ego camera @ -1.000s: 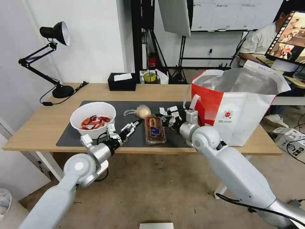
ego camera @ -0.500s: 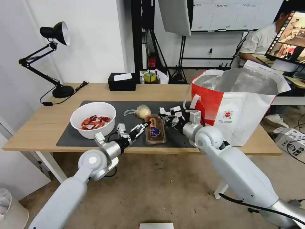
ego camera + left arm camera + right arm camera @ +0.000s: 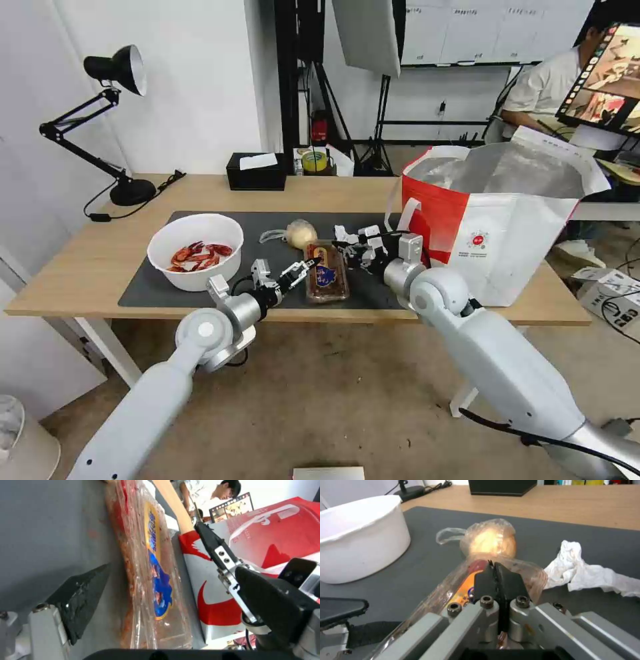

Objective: Pick up the trash from the table and place it into the takeout bag.

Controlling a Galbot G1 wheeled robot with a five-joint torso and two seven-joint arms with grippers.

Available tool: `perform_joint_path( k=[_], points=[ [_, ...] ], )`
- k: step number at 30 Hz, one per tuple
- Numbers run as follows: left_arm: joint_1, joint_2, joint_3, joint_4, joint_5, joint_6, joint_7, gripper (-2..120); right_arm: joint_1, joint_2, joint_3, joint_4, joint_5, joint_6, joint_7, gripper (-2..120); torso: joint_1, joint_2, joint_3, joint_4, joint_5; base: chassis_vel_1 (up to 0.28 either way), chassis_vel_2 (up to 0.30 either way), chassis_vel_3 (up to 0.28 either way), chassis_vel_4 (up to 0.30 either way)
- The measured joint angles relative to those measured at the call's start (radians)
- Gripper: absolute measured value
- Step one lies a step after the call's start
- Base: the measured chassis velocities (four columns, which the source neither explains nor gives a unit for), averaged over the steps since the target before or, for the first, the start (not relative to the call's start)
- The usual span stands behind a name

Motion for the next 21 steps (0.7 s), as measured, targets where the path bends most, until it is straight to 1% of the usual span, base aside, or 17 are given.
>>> perform_joint_path(
  k=[8,21],
  points=[
    [0.000,0.001,0.007,0.002,0.011,0.001,-0.002,100,-0.002,0.001,0.000,-0.004,-0.001,-0.007,0.007,0,0.000,0.000,0.000,0.0001,0.0000,0.000,0.000,0.000,0.000],
    [-0.015,0.016,0.021,0.010,0.019,0.009,-0.024,100,-0.003,0.008,-0.002,-0.009,0.002,-0.019,0.016,0,0.000,0.000,0.000,0.0000,0.0001,0.000,0.000,0.000,0.000]
  ],
)
